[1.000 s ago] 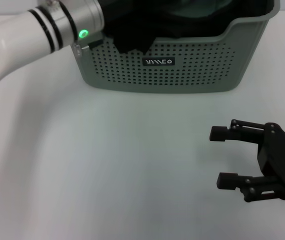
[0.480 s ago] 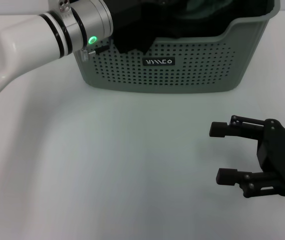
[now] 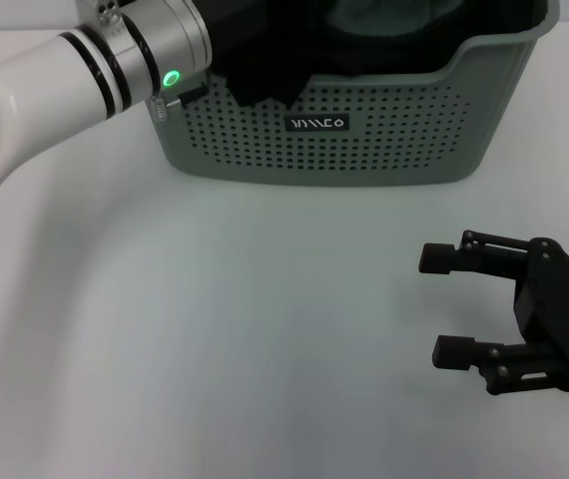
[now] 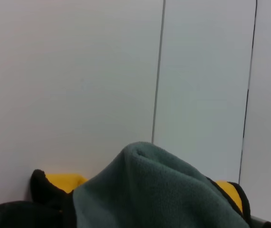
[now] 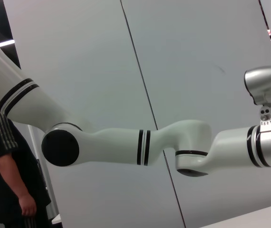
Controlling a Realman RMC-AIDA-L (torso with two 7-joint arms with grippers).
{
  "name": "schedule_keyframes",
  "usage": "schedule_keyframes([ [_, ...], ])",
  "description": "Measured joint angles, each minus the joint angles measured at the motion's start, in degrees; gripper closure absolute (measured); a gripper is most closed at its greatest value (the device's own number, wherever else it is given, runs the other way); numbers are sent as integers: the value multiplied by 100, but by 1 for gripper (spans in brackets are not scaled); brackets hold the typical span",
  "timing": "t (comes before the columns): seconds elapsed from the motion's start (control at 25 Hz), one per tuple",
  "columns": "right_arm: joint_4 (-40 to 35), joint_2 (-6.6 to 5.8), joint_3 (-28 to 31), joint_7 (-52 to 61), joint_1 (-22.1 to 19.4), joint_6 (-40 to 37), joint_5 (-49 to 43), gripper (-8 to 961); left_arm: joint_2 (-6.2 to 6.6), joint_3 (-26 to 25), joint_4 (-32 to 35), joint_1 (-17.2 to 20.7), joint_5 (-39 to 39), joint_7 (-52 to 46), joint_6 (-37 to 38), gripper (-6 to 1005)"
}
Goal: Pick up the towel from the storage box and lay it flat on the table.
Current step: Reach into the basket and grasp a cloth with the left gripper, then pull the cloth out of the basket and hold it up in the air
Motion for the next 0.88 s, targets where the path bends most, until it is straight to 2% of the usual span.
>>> schedule_keyframes([
  [0.08,5,0,-1,0,-2,0,0,109,0,3,4,6,-10,1,10,768],
  [0.32,8,0,-2,0,-6,0,0,110,0,9,4,8,-42,2,111,884],
  [0.52,9,0,0,-12,-25,0,0,110,24,6,236,385,-716,277,1027,981],
  [0.68,56,1,15,-89,-29,0,17,110,43,-27,583,922,-1355,424,2016,978],
  [0.88,277,8,32,-483,-8,-24,296,110,69,-290,725,1395,-1793,238,3508,977],
])
